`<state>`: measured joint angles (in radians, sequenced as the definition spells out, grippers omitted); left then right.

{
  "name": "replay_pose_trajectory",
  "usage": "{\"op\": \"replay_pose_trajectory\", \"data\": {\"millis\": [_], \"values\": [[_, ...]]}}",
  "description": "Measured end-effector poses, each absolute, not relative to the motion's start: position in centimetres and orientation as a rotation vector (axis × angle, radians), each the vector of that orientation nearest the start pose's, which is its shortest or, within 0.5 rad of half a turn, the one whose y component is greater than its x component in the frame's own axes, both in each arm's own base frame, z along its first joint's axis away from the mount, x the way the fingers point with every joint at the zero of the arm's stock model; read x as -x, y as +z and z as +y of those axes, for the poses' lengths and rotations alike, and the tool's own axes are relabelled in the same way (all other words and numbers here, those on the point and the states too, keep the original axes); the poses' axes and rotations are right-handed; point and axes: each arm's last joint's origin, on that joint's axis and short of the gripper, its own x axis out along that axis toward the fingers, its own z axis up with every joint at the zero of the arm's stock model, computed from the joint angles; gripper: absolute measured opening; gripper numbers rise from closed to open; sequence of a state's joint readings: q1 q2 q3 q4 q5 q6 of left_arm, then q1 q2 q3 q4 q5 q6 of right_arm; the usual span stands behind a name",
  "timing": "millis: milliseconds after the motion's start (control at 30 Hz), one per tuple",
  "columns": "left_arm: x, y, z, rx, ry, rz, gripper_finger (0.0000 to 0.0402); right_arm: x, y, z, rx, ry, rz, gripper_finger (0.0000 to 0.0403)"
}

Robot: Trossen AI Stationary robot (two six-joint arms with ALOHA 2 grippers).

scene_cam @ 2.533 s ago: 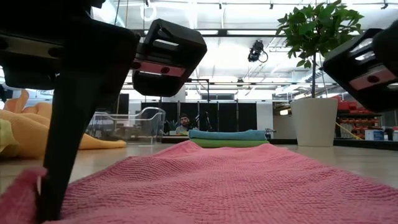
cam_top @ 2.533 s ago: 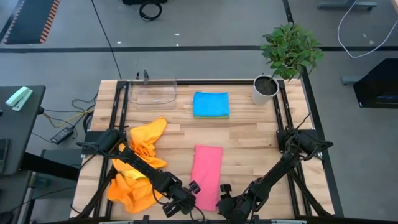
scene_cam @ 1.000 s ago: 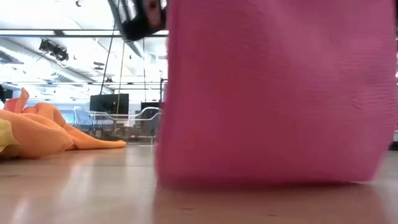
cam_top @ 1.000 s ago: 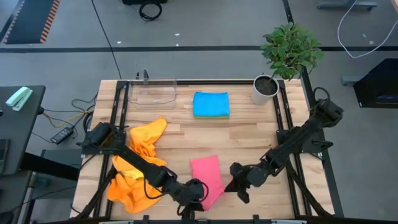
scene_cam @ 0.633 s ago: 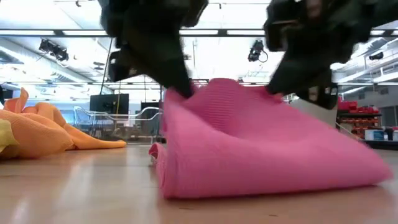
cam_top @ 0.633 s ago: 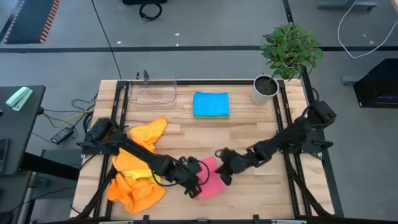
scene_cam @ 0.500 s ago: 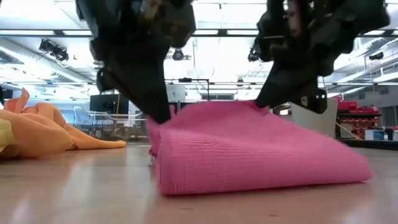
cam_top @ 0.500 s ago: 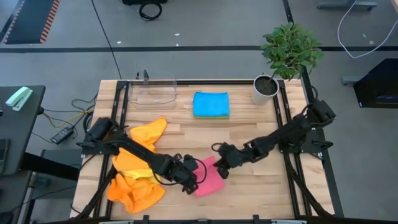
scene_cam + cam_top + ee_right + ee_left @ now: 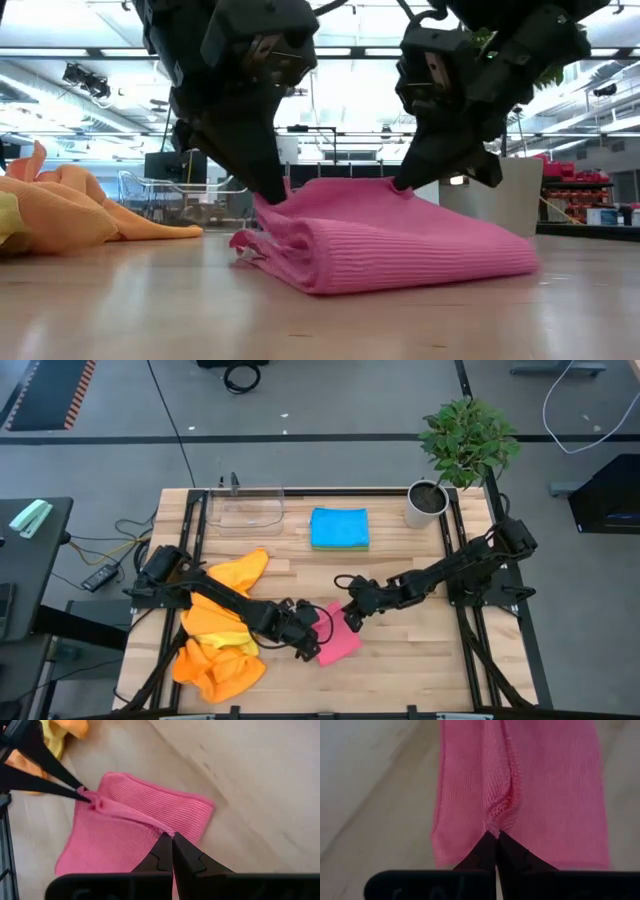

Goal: Fold microfiber towels
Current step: Fold the pink towel

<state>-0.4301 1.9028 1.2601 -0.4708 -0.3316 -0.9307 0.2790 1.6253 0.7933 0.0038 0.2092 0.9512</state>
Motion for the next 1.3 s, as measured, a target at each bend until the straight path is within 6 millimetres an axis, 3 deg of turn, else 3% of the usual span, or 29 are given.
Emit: {"op": "replay_pose_trajectory", "data": {"millis": [200,467,633,733,900,1067,1300], "values": [[-34.3,17.2,-14.7,0.403,0.460,0.967,0.0007,-30.3,15.9,7.4,-0.669,-0.289,0.712,0.0023],[-34.0,17.1,-14.4,0.382,0.552,0.926,0.0007,-30.5,16.7,6.2,-0.731,-0.293,0.689,0.0108],[-33.6,17.0,-14.1,0.390,0.623,0.935,0.0008,-29.5,18.1,9.0,-0.707,-0.244,0.640,0.0145],[-33.4,17.0,-13.9,0.372,0.655,0.925,0.0007,-29.1,17.1,11.3,-0.722,-0.265,0.638,0.0119],[-33.5,17.3,-13.5,0.375,0.677,0.904,0.0007,-29.9,14.3,13.3,-0.718,-0.228,0.627,0.0013],[-32.7,17.3,-13.0,0.367,0.760,0.942,0.0007,-31.5,12.8,13.8,-0.700,-0.257,0.662,0.0006],[-32.7,17.0,-11.8,0.253,0.753,1.007,0.0052,-32.4,14.4,12.6,-0.685,-0.259,0.621,0.0006]]}}
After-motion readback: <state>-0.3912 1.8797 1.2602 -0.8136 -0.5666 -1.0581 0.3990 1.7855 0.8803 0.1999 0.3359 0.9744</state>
